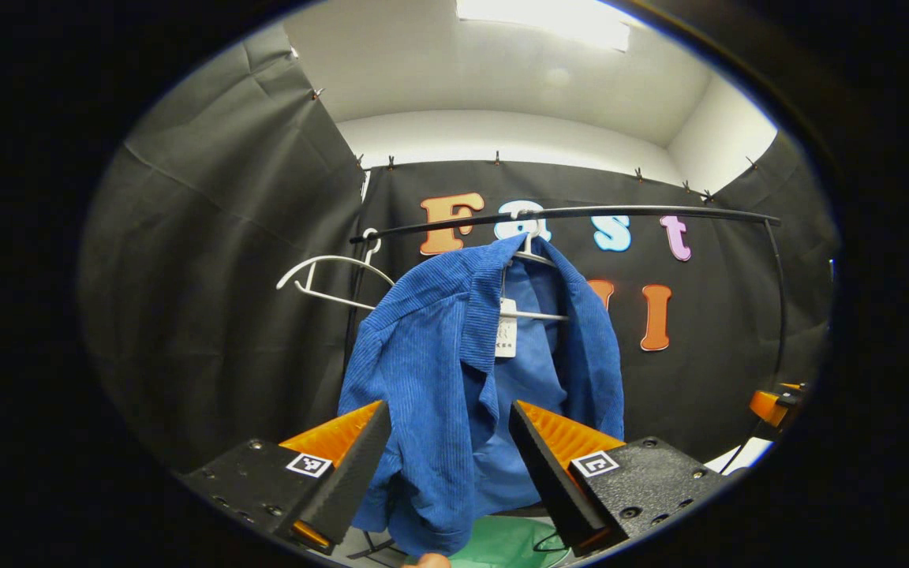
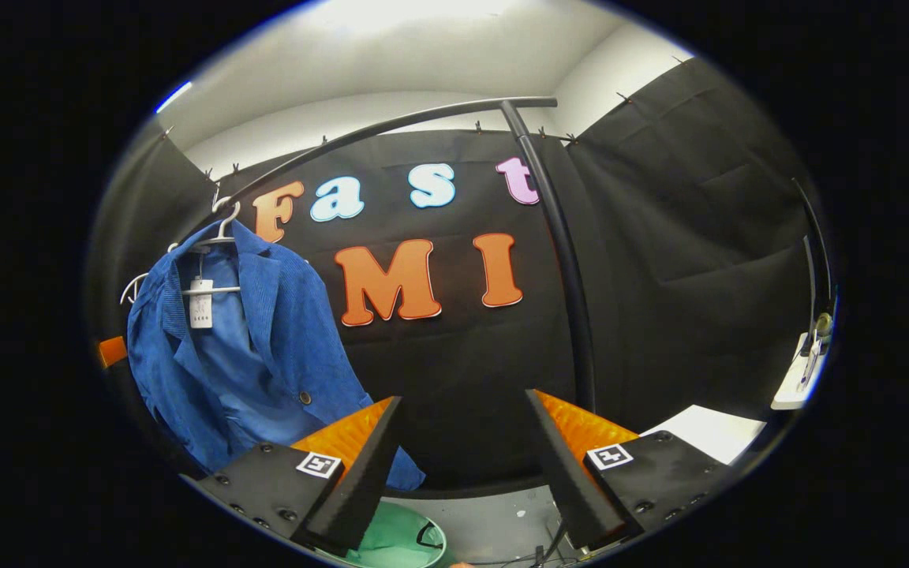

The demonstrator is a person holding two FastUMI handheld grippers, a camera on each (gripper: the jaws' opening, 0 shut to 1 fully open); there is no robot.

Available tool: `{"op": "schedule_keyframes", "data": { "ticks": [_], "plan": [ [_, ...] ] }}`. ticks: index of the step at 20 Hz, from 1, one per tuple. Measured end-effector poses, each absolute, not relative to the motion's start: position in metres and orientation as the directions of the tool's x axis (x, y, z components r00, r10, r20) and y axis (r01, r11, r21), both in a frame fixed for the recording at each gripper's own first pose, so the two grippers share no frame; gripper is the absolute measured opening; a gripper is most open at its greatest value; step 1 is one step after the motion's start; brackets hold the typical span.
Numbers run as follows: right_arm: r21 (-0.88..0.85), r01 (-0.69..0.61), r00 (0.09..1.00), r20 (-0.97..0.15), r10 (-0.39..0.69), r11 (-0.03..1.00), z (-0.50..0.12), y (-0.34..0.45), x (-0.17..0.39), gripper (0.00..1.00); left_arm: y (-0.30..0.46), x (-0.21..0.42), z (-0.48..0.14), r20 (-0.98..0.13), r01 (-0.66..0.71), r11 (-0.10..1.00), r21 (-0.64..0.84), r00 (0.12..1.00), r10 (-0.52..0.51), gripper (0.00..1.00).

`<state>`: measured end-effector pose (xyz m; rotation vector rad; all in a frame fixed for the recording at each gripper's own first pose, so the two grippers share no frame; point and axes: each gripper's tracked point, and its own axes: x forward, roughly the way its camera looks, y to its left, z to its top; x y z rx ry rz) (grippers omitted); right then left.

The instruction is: Grasp the clothes on the hanger with both hands and then place them into the laundry hamper below.

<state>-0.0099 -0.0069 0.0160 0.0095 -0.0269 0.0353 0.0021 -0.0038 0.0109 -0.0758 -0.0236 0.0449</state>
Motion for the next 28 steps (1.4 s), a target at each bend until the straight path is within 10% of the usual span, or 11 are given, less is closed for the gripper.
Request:
{"op": "schedule_keyframes", "data": {
  "ticks": [22, 24, 25, 26, 28],
  "plan": [
    [0.123, -0.454, 0.891, 0.034, 0.453, 0.883, 0.039, 0.211, 0.026, 0.95, 0.045, -0.007, -0.009, -0.022, -0.101, 0.994, -0.046, 0.995, 0.100, 0.95],
    [0.147, -0.460, 0.887, 0.032, 0.461, 0.876, 0.044, 0.226, 0.035, 0.82, 0.051, -0.005, -0.013, -0.030, -0.108, 0.993, -0.048, 0.994, 0.107, 0.98],
    [0.139, -0.456, 0.890, 0.038, 0.455, 0.879, 0.045, 0.231, 0.043, 0.90, 0.053, -0.004, -0.014, -0.034, -0.111, 0.993, -0.050, 0.993, 0.110, 0.98],
    [0.128, -0.449, 0.893, 0.041, 0.448, 0.884, 0.048, 0.235, 0.048, 0.63, 0.057, -0.004, -0.015, -0.038, -0.118, 0.992, -0.050, 0.993, 0.116, 0.95],
    [0.107, -0.463, 0.886, 0.046, 0.461, 0.880, 0.051, 0.253, 0.057, 0.63, 0.062, -0.003, -0.016, -0.037, -0.131, 0.990, -0.047, 0.991, 0.129, 0.93]
  ]
}}
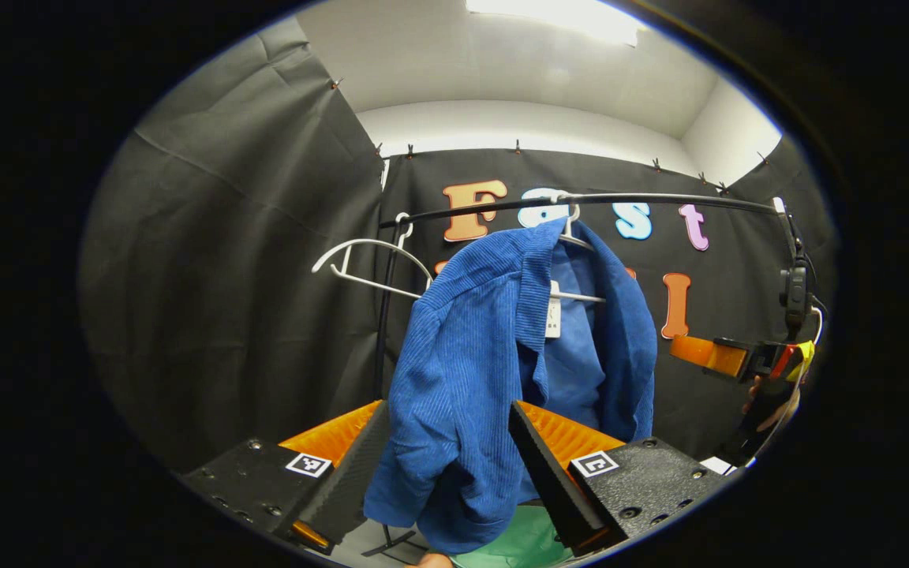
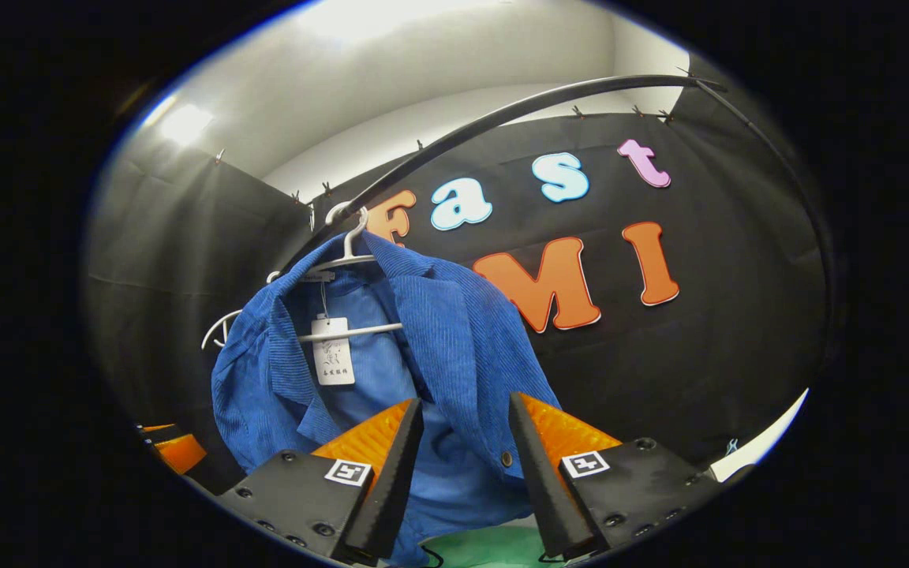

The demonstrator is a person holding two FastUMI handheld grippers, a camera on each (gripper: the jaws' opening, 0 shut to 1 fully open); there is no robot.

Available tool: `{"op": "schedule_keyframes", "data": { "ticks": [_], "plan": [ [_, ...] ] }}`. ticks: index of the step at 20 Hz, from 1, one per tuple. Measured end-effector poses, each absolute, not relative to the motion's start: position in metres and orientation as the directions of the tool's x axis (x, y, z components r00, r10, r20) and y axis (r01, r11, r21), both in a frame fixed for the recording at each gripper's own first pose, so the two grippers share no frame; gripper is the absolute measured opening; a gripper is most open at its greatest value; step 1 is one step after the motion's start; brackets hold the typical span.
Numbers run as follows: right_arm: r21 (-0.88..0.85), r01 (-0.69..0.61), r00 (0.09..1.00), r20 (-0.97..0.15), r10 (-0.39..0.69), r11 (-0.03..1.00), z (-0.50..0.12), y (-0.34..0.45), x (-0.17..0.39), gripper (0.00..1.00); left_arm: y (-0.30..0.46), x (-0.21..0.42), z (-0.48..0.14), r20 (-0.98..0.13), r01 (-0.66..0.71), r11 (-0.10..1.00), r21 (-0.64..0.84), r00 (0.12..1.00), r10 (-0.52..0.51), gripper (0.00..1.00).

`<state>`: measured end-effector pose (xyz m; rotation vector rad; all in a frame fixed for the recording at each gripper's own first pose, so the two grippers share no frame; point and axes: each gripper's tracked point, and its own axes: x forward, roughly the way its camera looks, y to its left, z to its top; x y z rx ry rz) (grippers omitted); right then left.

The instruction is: Grasp the clothes on the hanger with both hands and then place them into the laundry hamper below.

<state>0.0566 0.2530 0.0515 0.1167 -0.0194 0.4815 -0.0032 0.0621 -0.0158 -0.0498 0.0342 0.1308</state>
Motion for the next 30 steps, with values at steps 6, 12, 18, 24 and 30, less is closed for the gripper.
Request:
{"op": "schedule_keyframes", "data": {
  "ticks": [6, 12, 18, 24, 30],
  "plan": [
    [0.002, -0.447, 0.894, 0.042, 0.446, 0.895, 0.046, 0.285, 0.096, 0.74, 0.062, 0.006, -0.025, -0.061, -0.131, 0.990, -0.059, 0.990, 0.128, 0.93],
    [-0.029, -0.433, 0.901, 0.000, 0.433, 0.901, 0.032, 0.311, 0.139, 0.74, 0.059, 0.013, -0.027, -0.065, -0.132, 0.989, -0.062, 0.990, 0.128, 0.95],
    [0.098, -0.463, 0.884, -0.020, 0.467, 0.881, 0.022, 0.314, 0.161, 0.40, 0.046, 0.023, -0.027, -0.064, -0.101, 0.992, -0.075, 0.993, 0.097, 0.95],
    [0.103, -0.512, 0.858, 0.035, 0.512, 0.853, 0.036, 0.306, 0.148, 0.07, 0.029, 0.048, -0.021, -0.048, -0.092, 0.991, -0.096, 0.995, 0.088, 0.95],
    [0.063, -0.524, 0.851, 0.057, 0.521, 0.849, 0.042, 0.298, 0.140, 0.08, 0.003, 0.087, -0.021, -0.063, -0.042, 0.989, -0.140, 0.997, 0.033, 0.95]
  ]
}}
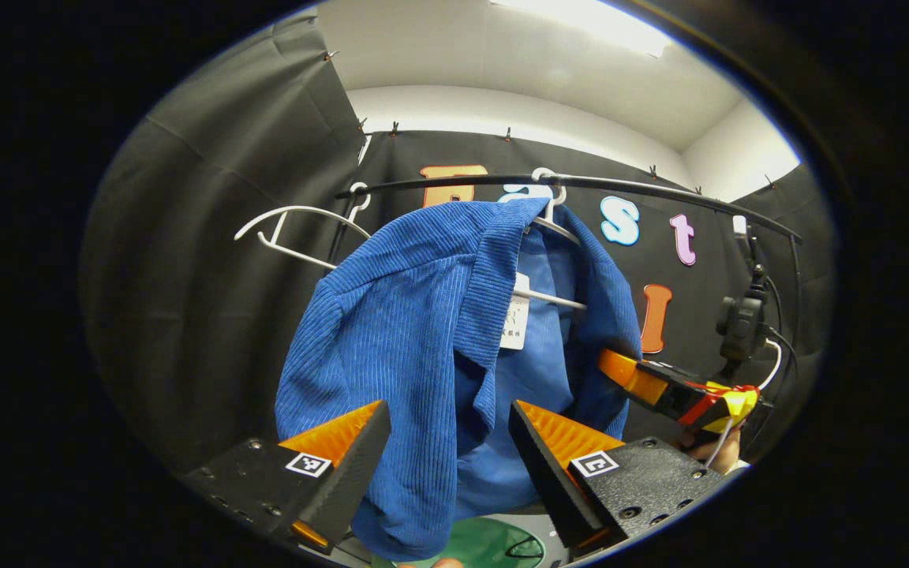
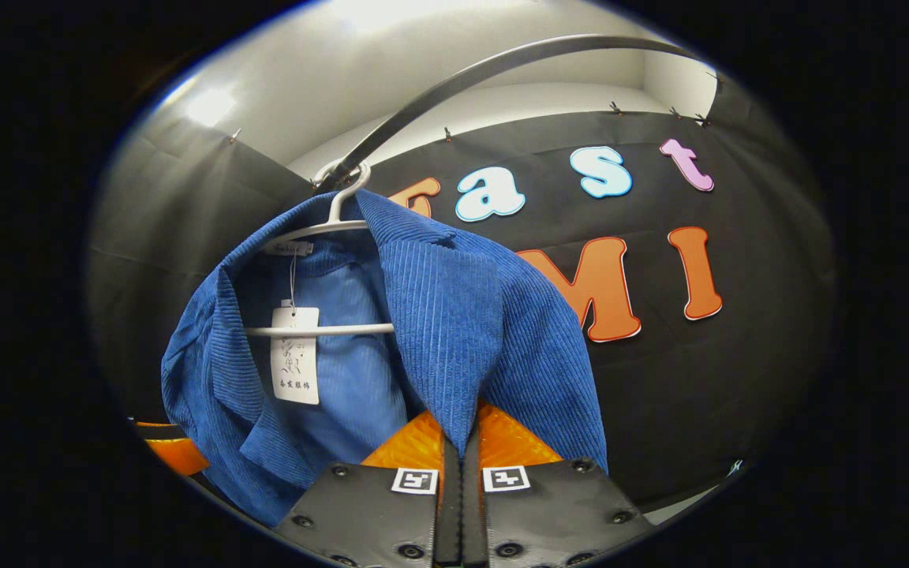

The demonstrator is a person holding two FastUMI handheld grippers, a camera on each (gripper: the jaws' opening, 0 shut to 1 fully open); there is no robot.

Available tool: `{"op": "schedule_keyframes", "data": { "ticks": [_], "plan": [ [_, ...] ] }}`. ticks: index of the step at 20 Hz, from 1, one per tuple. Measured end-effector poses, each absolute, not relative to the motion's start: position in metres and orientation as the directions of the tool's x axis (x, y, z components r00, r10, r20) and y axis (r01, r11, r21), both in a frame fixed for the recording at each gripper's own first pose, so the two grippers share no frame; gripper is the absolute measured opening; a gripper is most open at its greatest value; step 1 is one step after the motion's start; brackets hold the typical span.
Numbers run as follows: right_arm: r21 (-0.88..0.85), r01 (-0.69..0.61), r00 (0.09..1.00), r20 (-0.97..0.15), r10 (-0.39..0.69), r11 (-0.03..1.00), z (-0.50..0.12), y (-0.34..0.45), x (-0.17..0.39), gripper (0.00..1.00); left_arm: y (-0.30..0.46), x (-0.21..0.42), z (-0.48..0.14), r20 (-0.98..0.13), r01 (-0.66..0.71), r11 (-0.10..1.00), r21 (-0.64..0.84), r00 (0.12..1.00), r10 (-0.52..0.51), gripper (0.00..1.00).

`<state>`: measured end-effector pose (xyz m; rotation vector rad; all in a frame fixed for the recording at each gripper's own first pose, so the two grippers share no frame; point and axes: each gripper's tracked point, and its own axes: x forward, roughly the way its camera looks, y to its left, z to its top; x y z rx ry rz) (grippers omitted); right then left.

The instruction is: Grasp the clothes on the hanger with both hands and then place them into the laundry hamper below.

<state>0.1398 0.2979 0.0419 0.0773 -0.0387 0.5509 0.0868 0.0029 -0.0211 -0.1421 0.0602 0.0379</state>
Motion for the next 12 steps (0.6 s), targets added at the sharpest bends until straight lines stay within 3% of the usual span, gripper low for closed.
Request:
{"op": "schedule_keyframes", "data": {
  "ticks": [1, 8, 12],
  "plan": [
    [0.063, -0.511, 0.859, 0.061, 0.508, 0.857, 0.044, 0.293, 0.140, 0.08, 0.002, 0.094, -0.020, -0.060, -0.045, 0.991, -0.128, 0.997, 0.038, 0.92],
    [0.090, -0.535, 0.845, 0.067, 0.531, 0.840, 0.048, 0.289, 0.137, 0.08, -0.018, 0.127, -0.027, -0.088, -0.010, 0.995, -0.099, 0.996, 0.001, 0.95],
    [0.095, -0.556, 0.831, 0.073, 0.551, 0.826, 0.053, 0.288, 0.130, 0.08, -0.014, 0.147, -0.033, -0.115, -0.048, 0.998, -0.030, 0.992, 0.044, 0.93]
  ]
}}
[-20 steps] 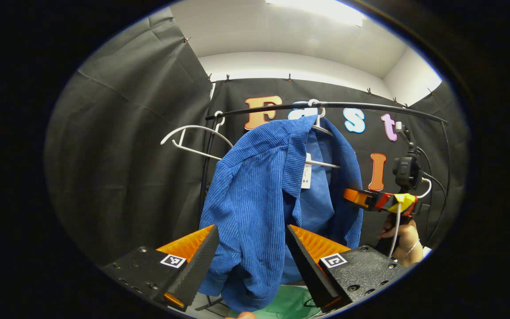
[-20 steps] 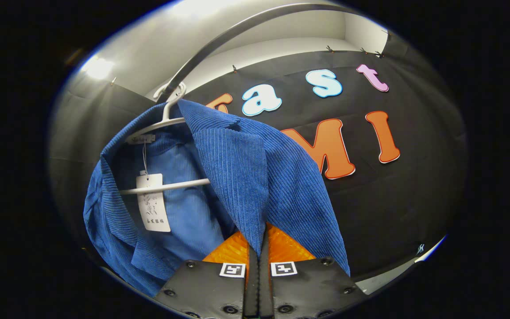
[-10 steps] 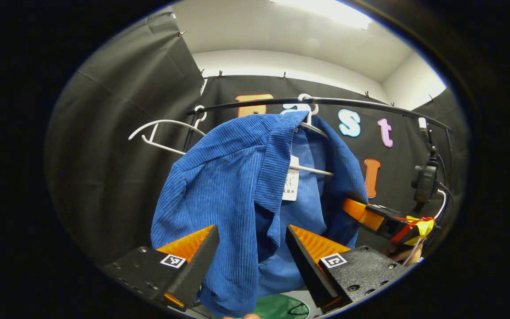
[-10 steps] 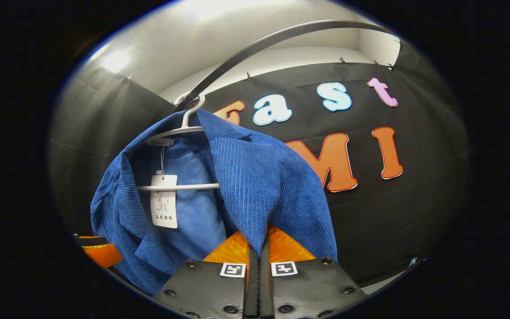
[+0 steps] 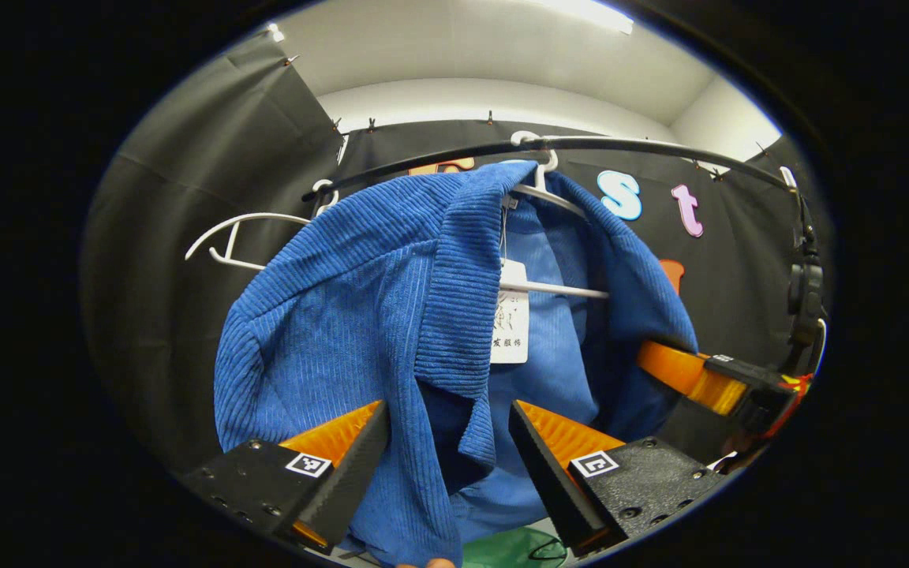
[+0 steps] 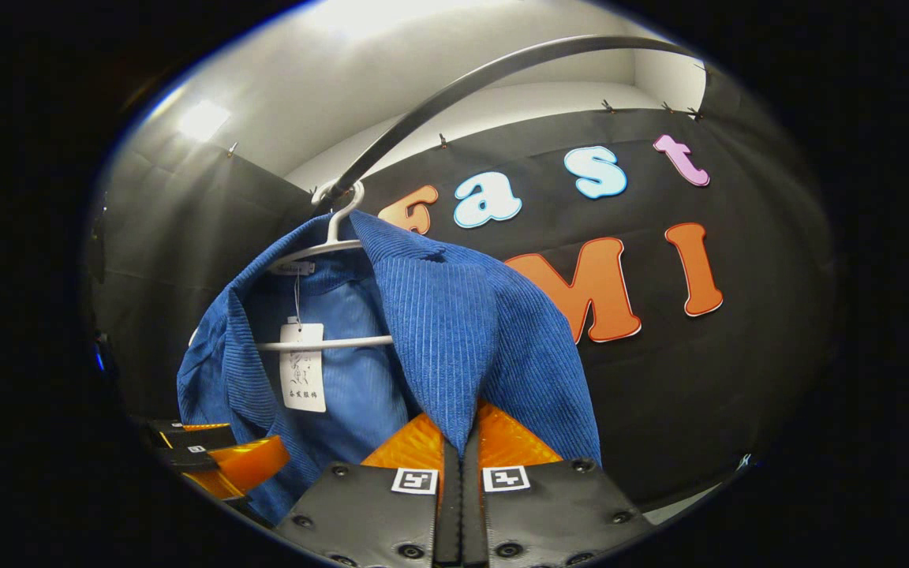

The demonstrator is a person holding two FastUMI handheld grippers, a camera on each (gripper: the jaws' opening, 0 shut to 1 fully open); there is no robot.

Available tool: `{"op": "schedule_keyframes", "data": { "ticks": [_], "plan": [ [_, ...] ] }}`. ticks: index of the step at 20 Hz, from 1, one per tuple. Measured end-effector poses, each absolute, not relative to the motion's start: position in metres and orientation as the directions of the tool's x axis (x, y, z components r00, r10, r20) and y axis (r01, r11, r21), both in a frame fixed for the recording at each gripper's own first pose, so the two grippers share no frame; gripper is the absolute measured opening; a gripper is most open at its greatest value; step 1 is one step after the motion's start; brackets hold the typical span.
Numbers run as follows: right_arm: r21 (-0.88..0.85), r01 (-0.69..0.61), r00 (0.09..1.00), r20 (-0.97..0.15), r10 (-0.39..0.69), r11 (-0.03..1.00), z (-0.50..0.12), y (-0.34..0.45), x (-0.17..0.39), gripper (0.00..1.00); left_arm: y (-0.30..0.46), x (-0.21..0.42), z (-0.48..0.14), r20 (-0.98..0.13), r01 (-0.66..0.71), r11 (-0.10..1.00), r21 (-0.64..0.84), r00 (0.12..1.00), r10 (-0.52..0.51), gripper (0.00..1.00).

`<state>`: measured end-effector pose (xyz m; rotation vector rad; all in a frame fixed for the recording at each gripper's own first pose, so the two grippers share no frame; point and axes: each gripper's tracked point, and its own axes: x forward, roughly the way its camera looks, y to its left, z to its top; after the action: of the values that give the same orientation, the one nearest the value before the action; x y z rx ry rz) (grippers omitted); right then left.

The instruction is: Grasp the clothes on the hanger with both hands and then place them into the laundry hamper below.

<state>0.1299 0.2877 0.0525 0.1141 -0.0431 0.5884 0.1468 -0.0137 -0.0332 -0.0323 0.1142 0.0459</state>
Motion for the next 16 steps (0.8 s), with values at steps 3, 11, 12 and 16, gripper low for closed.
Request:
{"op": "schedule_keyframes", "data": {
  "ticks": [3, 11, 12, 16],
  "plan": [
    [0.095, -0.580, 0.814, 0.086, 0.574, 0.809, 0.056, 0.286, 0.127, 0.08, -0.007, 0.160, -0.036, -0.118, -0.084, 0.996, -0.026, 0.990, 0.080, 0.93],
    [0.185, -0.670, 0.738, 0.069, 0.671, 0.719, 0.055, 0.287, 0.117, 0.08, 0.001, 0.183, -0.038, -0.095, -0.116, 0.993, -0.007, 0.989, 0.115, 0.41],
    [0.199, -0.678, 0.730, 0.067, 0.680, 0.708, 0.055, 0.286, 0.117, 0.08, 0.009, 0.182, -0.038, -0.093, -0.163, 0.987, -0.001, 0.982, 0.162, 0.28],
    [0.261, -0.731, 0.663, 0.057, 0.747, 0.630, 0.064, 0.283, 0.116, 0.08, -0.009, 0.176, -0.024, -0.062, -0.029, 0.998, -0.048, 0.998, 0.026, 0.00]
  ]
}}
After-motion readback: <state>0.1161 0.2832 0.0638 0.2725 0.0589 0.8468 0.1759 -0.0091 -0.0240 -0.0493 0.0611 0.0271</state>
